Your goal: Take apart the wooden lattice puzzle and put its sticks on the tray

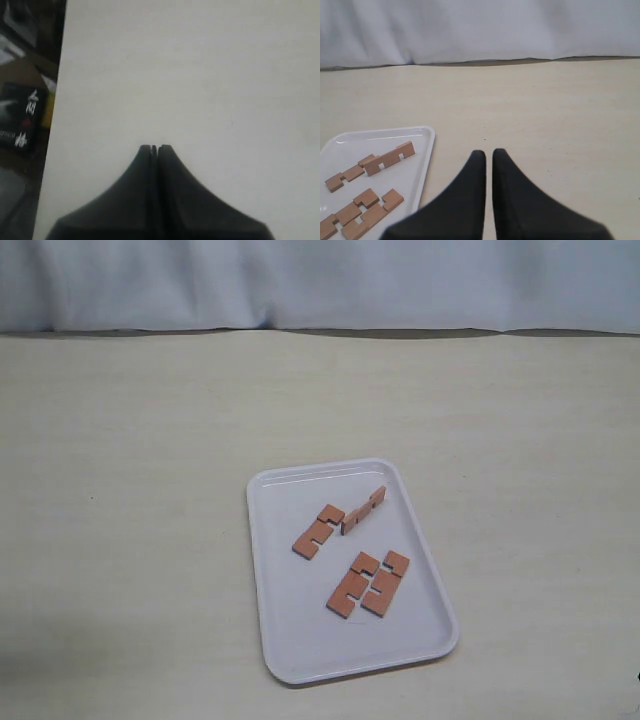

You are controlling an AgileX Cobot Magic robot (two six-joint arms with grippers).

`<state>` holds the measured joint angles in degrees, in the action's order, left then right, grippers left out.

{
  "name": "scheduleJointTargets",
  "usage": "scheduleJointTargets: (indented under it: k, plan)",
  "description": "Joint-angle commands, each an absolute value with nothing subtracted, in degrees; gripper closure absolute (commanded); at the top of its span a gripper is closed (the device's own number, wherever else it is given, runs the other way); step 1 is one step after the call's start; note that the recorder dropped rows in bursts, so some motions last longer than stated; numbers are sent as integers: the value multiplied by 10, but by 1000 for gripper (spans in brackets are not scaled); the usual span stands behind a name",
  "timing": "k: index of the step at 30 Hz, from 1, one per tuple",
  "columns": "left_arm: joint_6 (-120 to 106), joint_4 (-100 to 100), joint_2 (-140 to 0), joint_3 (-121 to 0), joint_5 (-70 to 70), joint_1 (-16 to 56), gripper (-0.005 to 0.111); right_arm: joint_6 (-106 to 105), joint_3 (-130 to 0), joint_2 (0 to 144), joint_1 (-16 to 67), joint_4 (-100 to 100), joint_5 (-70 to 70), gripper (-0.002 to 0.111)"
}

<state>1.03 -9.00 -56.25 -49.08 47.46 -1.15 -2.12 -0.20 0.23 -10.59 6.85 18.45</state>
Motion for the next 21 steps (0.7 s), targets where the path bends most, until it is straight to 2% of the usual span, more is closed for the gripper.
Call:
scheduleJointTargets:
  k: [1,8,16,21]
  plan:
    - [21,-78,-438,-439,370,-16,107,-22,0,0,-104,68,181,104]
    - [33,-81,-237,-337,254,22,107,-22,0,0,-104,68,181,104]
    - [32,-100,-16,-262,180,26,107,-22,0,0,-104,68,181,104]
    - [32,-91,0,-255,172,27,107,-22,0,0,-104,68,183,104]
